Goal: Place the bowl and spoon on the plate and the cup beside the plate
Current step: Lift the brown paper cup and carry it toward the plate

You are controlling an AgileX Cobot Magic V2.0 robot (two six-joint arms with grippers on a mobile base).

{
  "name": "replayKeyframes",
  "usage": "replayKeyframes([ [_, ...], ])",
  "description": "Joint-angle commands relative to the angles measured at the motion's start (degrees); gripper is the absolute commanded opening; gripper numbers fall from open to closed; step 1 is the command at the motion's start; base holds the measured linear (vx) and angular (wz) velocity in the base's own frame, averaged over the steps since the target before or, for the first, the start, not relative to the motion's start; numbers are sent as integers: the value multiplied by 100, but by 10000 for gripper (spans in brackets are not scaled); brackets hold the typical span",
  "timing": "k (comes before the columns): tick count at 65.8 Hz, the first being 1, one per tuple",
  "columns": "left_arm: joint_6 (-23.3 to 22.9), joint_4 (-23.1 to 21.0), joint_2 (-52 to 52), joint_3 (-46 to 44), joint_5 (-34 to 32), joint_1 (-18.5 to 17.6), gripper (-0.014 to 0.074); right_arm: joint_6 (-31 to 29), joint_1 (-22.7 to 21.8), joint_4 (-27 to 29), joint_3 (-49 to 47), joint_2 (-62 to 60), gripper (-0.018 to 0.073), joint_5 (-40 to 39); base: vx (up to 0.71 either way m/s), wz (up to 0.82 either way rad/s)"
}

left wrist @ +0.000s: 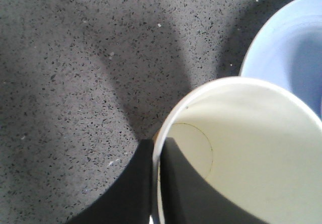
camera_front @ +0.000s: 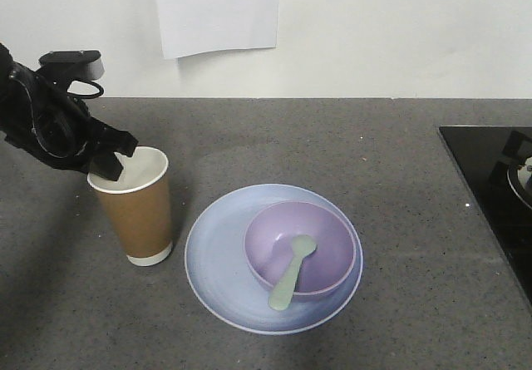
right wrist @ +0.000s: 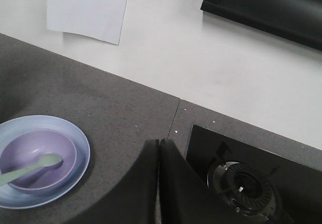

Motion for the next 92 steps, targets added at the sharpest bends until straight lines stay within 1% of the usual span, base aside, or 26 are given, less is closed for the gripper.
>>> replayKeyframes([
  [1,3,-152,-217,-137,-105,-30,-8,9,-18,56,-116,87,-5,-287,0,0],
  [74,3,-150,-216,-119,44,-30,-8,9,-18,182,-116,87,-5,-240,0,0],
  [79,3,-150,-216,36,-19,-30,-8,9,-18,182,-116,87,-5,-240,0,0],
  [80,25,-150,-216,631,-350,-30,-8,9,-18,184,-116,87,-5,-228,0,0],
  [92,25,-150,-223,737,-378,-30,-7,9,-18,184,-116,87,-5,-216,0,0],
])
